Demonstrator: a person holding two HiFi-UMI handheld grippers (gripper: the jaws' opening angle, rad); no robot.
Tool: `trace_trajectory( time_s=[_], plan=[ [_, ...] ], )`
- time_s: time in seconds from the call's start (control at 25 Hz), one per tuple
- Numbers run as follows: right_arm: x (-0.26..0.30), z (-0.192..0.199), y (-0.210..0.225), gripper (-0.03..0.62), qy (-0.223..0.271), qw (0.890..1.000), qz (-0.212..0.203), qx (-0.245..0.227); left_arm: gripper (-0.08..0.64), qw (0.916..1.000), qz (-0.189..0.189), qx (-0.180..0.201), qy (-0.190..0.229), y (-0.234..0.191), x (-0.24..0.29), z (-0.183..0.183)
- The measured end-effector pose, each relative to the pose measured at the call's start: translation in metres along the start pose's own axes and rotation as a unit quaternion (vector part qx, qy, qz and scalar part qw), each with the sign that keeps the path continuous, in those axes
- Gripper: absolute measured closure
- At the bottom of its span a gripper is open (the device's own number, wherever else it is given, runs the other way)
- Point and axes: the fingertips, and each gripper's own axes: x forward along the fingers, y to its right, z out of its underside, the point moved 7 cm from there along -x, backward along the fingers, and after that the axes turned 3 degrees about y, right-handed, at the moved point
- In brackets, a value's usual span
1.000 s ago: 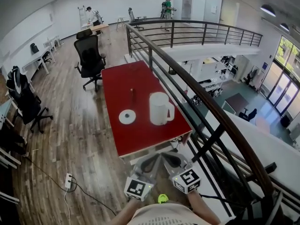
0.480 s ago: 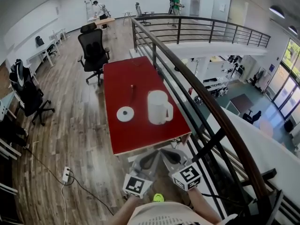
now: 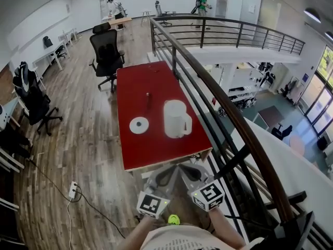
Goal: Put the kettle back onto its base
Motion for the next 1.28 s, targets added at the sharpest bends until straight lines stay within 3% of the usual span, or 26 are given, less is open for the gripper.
trace_trajectory(
  time_s=[0.28,0.68,0.88,1.28],
  plan=[
    [0.010,0.005,0.002,0.581,-0.008,1.000,-0.009,0.007,0.561,0.9999,0.002,0.005,-0.014,-0.008,0.001,0.007],
    [0.018,0.009,0.021,0.578,-0.022,1.000,0.016,0.015,0.560,0.9998,0.007,-0.017,0.000,-0.024,0.018,0.012],
    [0.038,0.006,0.030,0.578,-0.026,0.999,0.022,0.012,0.560,0.9993,0.024,0.000,-0.027,-0.044,0.028,0.021],
    [0.082,-0.012,0.049,0.578,-0.020,0.999,0.044,0.006,0.560,0.9989,0.042,-0.020,0.008,-0.086,0.055,0.008]
  ],
)
